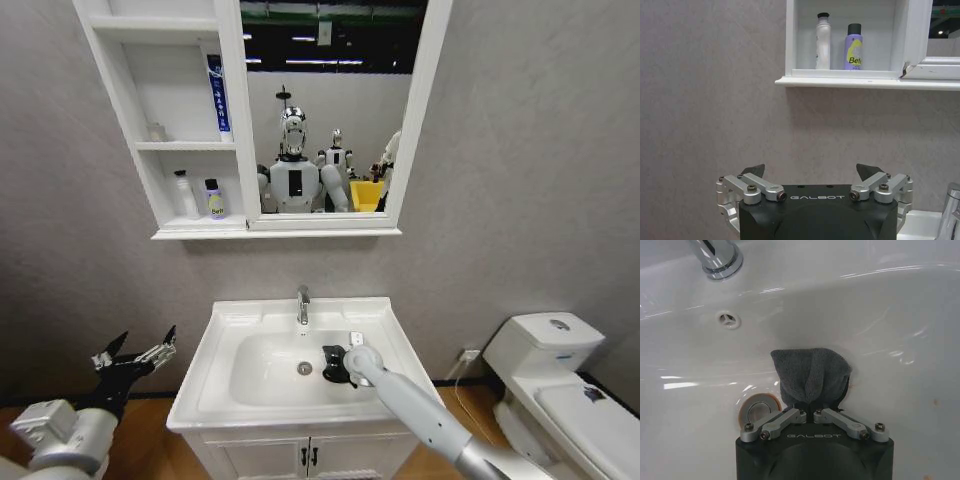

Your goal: Move facial cleanser and shampoo from washbasin to cabinet, then wipe washbasin with towel.

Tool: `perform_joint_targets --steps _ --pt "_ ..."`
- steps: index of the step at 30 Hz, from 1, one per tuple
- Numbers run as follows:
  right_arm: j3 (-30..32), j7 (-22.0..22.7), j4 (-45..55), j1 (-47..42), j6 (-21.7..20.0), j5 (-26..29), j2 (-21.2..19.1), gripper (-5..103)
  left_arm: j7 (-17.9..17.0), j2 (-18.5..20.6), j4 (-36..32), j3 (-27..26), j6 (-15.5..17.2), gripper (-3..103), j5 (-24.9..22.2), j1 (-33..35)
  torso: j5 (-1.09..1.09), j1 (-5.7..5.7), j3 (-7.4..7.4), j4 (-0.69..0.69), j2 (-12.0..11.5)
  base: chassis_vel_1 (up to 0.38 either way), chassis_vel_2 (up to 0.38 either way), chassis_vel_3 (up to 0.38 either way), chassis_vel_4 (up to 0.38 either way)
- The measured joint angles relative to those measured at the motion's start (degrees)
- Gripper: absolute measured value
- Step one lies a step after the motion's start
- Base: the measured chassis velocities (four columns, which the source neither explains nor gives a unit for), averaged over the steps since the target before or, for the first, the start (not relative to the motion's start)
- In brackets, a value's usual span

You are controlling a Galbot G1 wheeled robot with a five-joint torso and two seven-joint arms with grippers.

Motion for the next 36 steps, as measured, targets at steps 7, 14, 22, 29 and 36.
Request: perform_joint_targets --steps 7,14,22,29,36 --pt "-0.65 -3.70 -6.83 1.00 0.83 -3.24 4.96 1 0.00 0.00 0.00 0.00 -0.01 100 0.00 0.00 -0.01 0.00 -0.01 -0.02 0.00 0.000 0.000 0.000 0.000" --pt "-1.56 -6.51 -10.67 2.12 1.78 -4.79 8.33 1 0.00 0.00 0.00 0.00 -0.01 100 0.00 0.00 -0.01 0.00 -0.01 -0.02 0.00 0.000 0.000 0.000 0.000" --pt "-2.55 -7.82 -12.28 2.76 3.02 -5.91 11.38 1 0.01 0.00 0.00 0.00 0.00 100 0.00 0.00 0.00 0.00 0.00 -0.01 0.00 0.000 0.000 0.000 0.000" --pt "-2.02 -8.64 -14.73 2.84 3.72 -8.47 12.46 1 0.00 0.00 0.00 0.00 0.00 100 0.00 0.00 0.02 -0.01 0.00 0.00 0.00 0.000 0.000 0.000 0.000" --pt "-0.16 -6.53 -12.02 1.36 3.55 -8.47 9.80 1 0.00 0.00 0.00 0.00 0.00 100 0.00 0.00 0.01 0.00 0.00 -0.02 0.00 0.000 0.000 0.000 0.000"
